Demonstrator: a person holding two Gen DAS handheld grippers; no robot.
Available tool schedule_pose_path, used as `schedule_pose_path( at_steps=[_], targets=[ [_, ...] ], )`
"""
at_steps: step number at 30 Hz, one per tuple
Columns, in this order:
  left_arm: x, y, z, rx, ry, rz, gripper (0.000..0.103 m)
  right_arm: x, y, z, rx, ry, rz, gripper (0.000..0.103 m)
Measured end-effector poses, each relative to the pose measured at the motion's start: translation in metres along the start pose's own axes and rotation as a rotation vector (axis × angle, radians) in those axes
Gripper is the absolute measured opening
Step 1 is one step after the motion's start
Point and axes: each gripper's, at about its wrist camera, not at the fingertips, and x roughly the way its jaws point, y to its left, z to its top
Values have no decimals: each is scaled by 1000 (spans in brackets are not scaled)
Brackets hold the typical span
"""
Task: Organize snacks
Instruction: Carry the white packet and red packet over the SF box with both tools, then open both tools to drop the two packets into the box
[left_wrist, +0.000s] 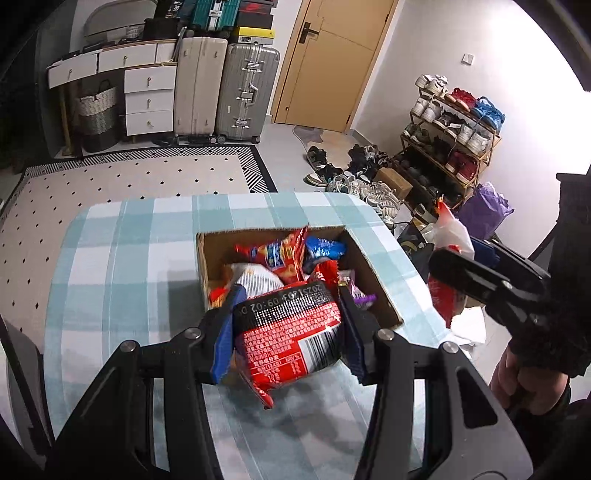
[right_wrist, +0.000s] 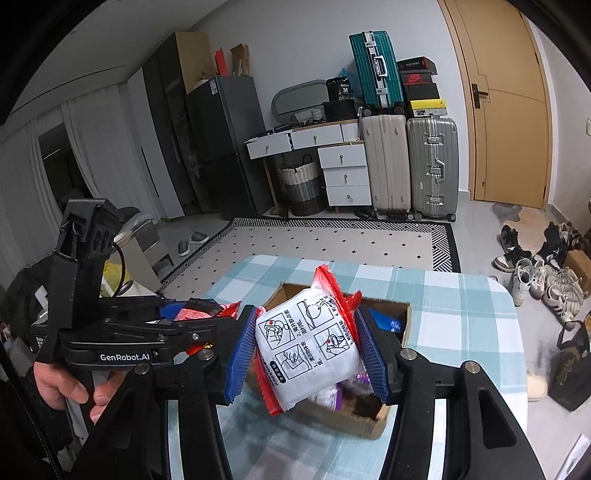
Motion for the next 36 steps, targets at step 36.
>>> schedule_pose_path(
  at_steps=[36],
  targets=[
    [104, 19, 19, 18, 107, 30, 75, 102, -90, -12, 228, 37, 51, 73]
  ],
)
